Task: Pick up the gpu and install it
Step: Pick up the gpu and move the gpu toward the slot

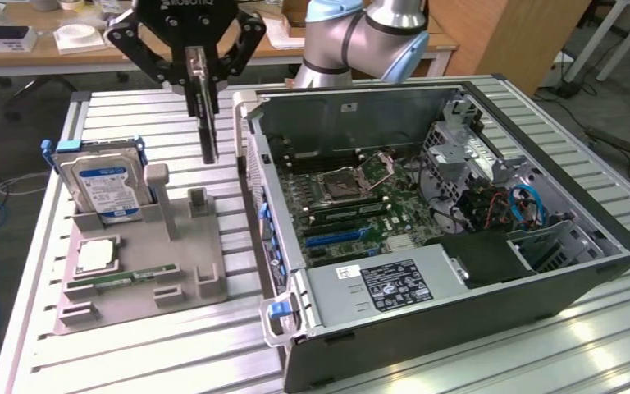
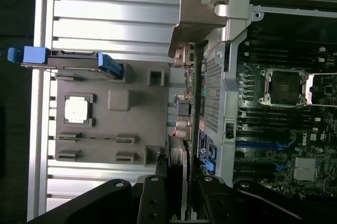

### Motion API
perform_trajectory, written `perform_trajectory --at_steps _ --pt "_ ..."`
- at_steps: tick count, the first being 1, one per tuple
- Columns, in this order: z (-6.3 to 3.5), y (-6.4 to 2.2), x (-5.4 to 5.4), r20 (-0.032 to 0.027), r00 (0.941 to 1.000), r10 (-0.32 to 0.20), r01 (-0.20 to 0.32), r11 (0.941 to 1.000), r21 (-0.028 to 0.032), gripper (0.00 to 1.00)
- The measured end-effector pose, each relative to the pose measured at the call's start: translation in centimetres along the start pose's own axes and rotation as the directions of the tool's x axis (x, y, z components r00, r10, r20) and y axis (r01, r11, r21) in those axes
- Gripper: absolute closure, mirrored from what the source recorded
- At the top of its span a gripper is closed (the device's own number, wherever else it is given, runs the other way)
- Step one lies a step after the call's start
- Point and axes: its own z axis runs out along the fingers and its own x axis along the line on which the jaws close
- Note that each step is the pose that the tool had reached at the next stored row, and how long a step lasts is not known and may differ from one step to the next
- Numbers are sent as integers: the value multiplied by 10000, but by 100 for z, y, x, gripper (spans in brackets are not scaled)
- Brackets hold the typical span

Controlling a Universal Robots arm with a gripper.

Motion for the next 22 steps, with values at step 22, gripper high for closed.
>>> perform_trajectory --at_steps 22 --pt "23 -9 -254 28 9984 563 -563 9984 -2 73"
